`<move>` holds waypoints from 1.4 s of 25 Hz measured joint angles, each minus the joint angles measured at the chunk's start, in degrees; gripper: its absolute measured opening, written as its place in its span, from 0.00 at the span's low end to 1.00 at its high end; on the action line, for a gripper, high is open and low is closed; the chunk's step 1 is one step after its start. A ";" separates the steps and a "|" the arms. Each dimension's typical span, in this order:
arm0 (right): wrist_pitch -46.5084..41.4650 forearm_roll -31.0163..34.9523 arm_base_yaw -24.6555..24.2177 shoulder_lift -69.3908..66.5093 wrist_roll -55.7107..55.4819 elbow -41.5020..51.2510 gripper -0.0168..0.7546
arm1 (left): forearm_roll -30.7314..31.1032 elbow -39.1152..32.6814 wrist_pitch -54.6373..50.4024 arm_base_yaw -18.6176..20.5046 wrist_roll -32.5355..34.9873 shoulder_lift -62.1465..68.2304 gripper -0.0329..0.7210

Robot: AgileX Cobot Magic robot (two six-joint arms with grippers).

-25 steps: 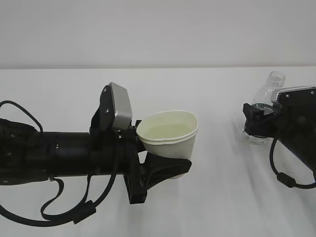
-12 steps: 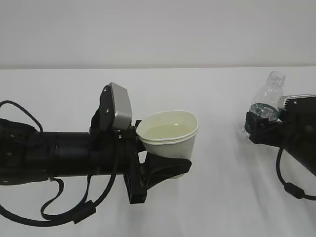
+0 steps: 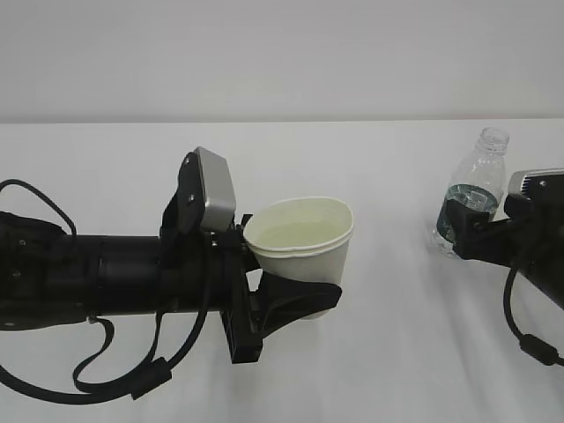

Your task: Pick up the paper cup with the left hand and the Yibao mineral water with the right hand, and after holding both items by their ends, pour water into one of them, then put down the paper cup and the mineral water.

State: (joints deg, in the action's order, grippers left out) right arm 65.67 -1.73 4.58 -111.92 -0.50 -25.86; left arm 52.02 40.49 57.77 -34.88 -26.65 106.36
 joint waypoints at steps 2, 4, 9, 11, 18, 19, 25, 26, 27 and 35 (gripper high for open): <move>0.00 -0.08 0.00 0.69 -0.60 1.12 0.88 | 0.00 0.00 0.00 0.00 0.00 0.00 0.60; 0.00 -0.08 0.00 2.01 -0.82 2.09 0.88 | -0.25 0.00 0.00 0.00 0.00 0.00 0.60; 0.00 -0.22 0.00 5.14 -1.21 4.53 0.87 | -1.29 0.00 -0.10 0.00 0.00 0.00 0.60; 0.00 -0.22 0.00 5.91 -1.21 4.91 0.87 | -1.37 0.00 -0.10 0.00 0.36 0.00 0.60; 0.00 -1.11 0.00 6.58 -1.62 6.04 0.86 | -2.67 0.00 -0.63 0.00 1.32 0.00 0.60; 0.00 -1.61 0.00 6.58 -1.90 6.04 0.86 | -3.03 0.00 -1.11 0.00 1.41 0.00 0.60; 0.00 -3.88 0.00 6.58 -2.91 6.65 0.86 | -5.10 0.00 -2.62 0.00 3.36 0.00 0.60; 0.00 -4.01 0.00 6.58 -2.91 6.92 0.85 | -5.66 0.00 -2.89 0.00 3.74 0.00 0.60; 0.00 -4.14 0.00 6.58 -2.94 7.04 0.85 | -6.18 0.00 -3.16 0.00 4.00 0.00 0.60; 0.00 -4.86 0.00 6.58 -3.85 7.14 0.84 | -13.48 0.00 -3.86 0.00 8.71 0.00 0.60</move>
State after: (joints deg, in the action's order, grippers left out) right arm 65.67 -6.59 4.58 -105.34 -4.35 -18.72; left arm 38.54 40.49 53.91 -34.88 -17.93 106.36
